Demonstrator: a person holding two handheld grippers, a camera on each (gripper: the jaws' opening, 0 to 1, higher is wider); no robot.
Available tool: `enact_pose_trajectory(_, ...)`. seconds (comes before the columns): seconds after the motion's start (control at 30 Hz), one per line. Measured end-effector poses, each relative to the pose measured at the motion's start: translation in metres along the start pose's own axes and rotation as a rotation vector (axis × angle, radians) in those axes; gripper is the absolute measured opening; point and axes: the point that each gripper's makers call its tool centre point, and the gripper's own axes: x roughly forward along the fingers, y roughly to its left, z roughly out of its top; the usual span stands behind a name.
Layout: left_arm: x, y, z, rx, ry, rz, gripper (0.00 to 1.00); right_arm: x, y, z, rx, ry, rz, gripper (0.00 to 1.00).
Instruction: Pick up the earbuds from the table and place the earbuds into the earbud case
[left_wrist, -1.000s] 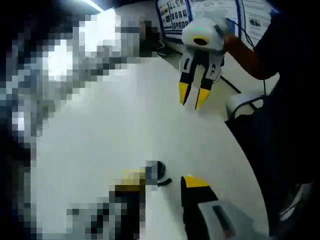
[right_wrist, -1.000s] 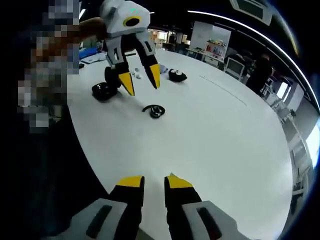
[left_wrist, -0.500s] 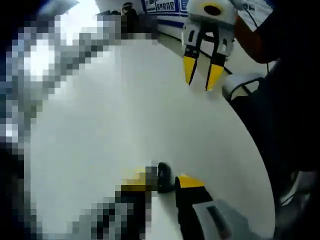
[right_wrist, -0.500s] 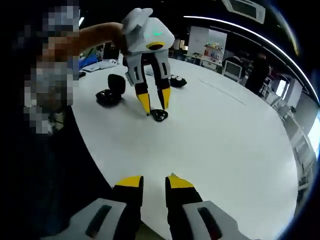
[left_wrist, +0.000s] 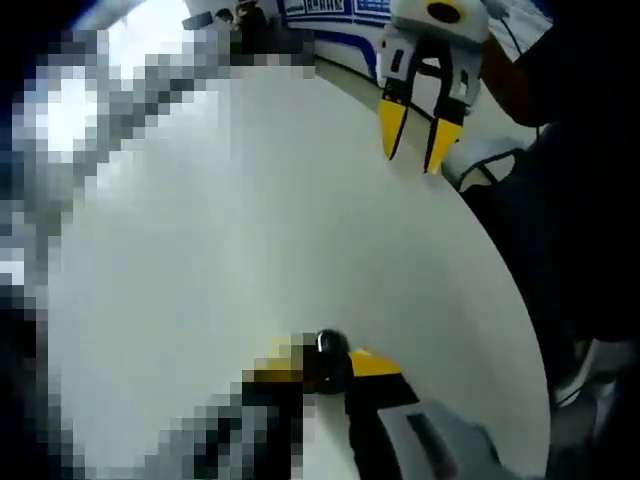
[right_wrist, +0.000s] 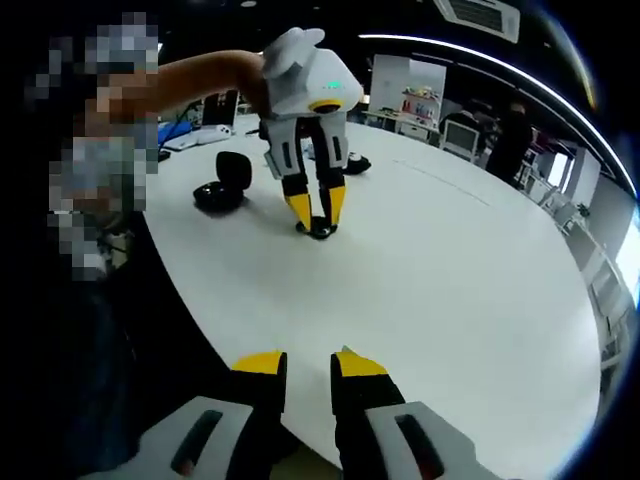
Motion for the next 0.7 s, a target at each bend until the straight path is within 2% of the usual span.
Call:
enact_pose_trajectory(0.17,0.002,-0.002,0.001,0.019,-0.002,-0.015,0.15,0.0,-0.001,-0.002,0.01,-0.006,-0.006,0.17)
enact_pose_trajectory(0.2,0.001,-0.001,0.004,0.05,-0.013,-0.003,0.15,0.001,-0.001,-0.003,0.011,-0.007,-0.007,0.17)
enact_pose_trajectory(0.5,-0.016,-0.01,0.006,0.081,-0.032,0.03,0.14,0.005,0.004,-0.002,0.011,-0.011,0.006,0.17)
enact_pose_trajectory(0.7,-0.03,-0.028,0.005,0.081,-0.041,0.06,0.14,0.007,0.011,0.006,-0.009,-0.02,0.017,0.17)
